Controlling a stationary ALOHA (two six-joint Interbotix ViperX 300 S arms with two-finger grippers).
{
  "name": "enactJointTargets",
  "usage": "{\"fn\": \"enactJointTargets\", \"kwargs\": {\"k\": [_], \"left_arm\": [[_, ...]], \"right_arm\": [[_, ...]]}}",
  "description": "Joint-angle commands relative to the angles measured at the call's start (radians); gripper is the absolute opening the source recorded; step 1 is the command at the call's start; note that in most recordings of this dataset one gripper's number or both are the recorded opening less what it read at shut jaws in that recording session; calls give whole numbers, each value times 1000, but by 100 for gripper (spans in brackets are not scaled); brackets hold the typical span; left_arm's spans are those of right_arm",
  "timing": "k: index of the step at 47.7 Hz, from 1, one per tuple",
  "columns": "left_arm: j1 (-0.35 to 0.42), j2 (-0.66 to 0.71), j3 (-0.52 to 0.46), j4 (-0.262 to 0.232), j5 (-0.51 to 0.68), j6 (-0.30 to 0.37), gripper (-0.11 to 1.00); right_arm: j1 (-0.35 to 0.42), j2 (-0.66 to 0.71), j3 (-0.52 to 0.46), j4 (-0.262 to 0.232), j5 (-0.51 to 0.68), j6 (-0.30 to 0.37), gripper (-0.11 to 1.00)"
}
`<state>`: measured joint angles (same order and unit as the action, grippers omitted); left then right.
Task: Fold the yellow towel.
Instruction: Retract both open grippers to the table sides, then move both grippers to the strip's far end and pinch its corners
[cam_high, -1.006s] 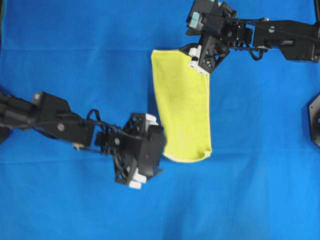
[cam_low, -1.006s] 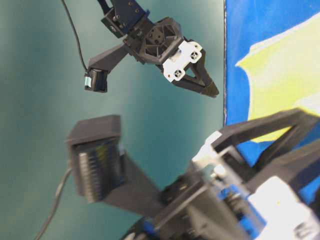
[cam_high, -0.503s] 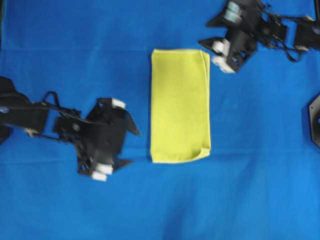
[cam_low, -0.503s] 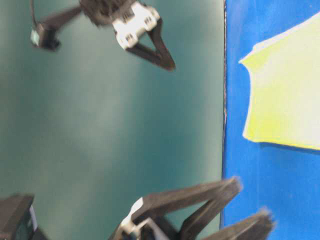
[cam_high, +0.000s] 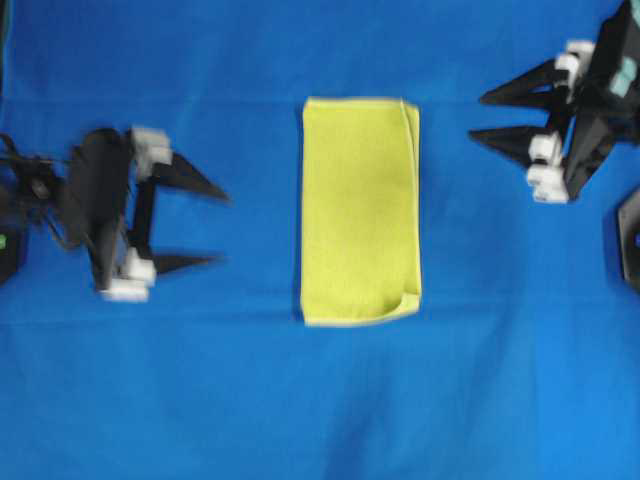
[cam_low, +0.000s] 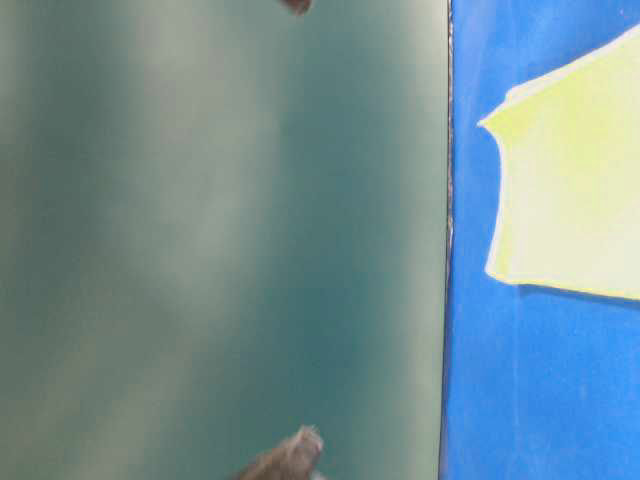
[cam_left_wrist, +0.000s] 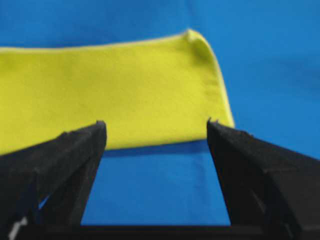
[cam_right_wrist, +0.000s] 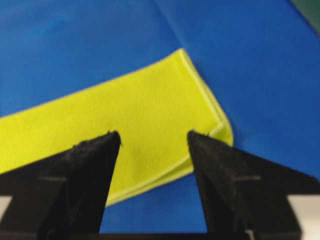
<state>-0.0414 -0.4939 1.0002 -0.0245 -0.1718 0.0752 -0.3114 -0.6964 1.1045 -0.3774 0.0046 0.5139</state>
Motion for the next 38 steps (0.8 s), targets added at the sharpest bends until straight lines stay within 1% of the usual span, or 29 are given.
{"fn": "enactJointTargets", "kwargs": {"k": [1,5,9,24,30,35,38], "left_arm": [[18,-38,32,0,-43,-9,77],[25,-52,67,0,-86,-11,77],[26,-51,84,0,-121,-12,77],[28,-35,74,-3,-141,-12,77],[54,6,35,-6,-167,-18,77],[92,71,-18,-6,-169,-17,77],[123,118,-52,-6,-161,-14,77]], "right_arm": [[-2,-18,35,6,-44,12,60],[-2,-21,63,6,-81,25,60],[-2,-21,66,5,-92,31,60],[-2,-18,54,6,-92,34,60],[-17,15,5,17,-75,35,60],[-37,75,-55,11,-29,23,60],[-54,126,-97,-2,3,20,60]]}}
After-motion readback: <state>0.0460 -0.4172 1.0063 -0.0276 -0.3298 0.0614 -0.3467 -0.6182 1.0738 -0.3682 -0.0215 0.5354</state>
